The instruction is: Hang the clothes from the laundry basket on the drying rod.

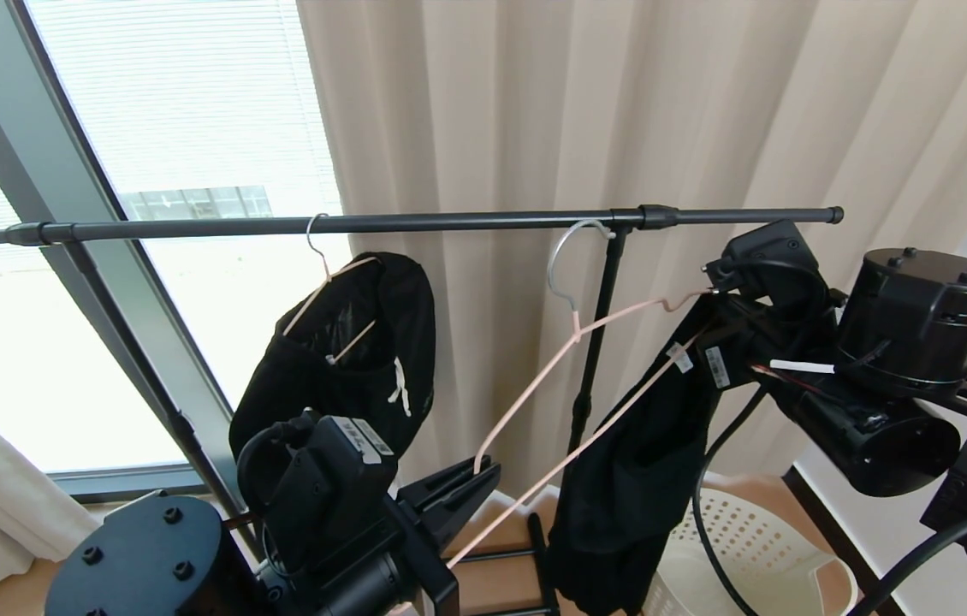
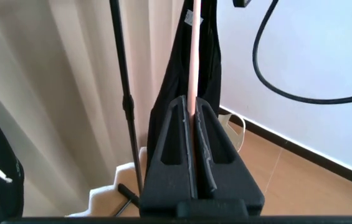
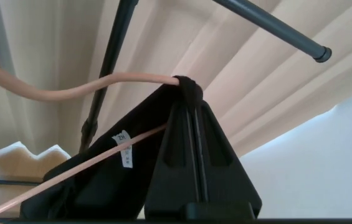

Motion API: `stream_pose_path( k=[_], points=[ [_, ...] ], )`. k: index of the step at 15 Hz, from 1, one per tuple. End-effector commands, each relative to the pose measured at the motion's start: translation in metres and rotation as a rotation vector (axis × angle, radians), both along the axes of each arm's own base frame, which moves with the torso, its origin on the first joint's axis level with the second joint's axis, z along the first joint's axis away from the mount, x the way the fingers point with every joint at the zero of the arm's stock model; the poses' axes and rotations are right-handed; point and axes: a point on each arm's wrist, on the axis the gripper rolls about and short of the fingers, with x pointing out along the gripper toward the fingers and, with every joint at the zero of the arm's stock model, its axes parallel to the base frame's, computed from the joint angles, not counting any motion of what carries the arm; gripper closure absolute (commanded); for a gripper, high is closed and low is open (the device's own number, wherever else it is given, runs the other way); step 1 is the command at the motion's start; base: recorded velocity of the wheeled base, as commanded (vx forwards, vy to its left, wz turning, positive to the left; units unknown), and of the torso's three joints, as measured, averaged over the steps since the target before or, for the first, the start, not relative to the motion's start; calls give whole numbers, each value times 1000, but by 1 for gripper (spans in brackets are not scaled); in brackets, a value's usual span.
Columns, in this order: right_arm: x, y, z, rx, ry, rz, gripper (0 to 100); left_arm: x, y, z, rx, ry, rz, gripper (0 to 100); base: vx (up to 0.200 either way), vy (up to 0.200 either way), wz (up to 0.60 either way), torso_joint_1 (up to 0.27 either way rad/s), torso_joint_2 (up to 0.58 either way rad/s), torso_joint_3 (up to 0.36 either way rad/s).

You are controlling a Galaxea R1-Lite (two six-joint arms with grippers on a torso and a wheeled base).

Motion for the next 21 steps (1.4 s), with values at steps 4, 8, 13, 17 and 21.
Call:
stream_pose_path(
  k=[4, 8, 13, 17, 21],
  points=[
    [-10, 2, 6, 13, -18, 28, 100, -2, 3, -10, 36, 36, 2, 100, 0, 0, 0, 0, 0, 0],
    [-18, 11, 3, 10, -8, 79, 100, -4, 3, -16, 58, 55, -7, 100, 0, 0, 0, 0, 0, 0],
    [-23, 20, -3, 7, 9, 116, 100, -10, 2, -21, 68, 80, -31, 100, 0, 0, 0, 0, 0, 0],
    [-19, 23, -1, 51, 2, 114, 100, -16, 1, -22, 79, 87, -55, 100, 0, 0, 0, 0, 0, 0],
    [-15, 27, -7, 68, 19, 138, 100, -22, -1, -23, 72, 107, -80, 100, 0, 0, 0, 0, 0, 0]
  ],
)
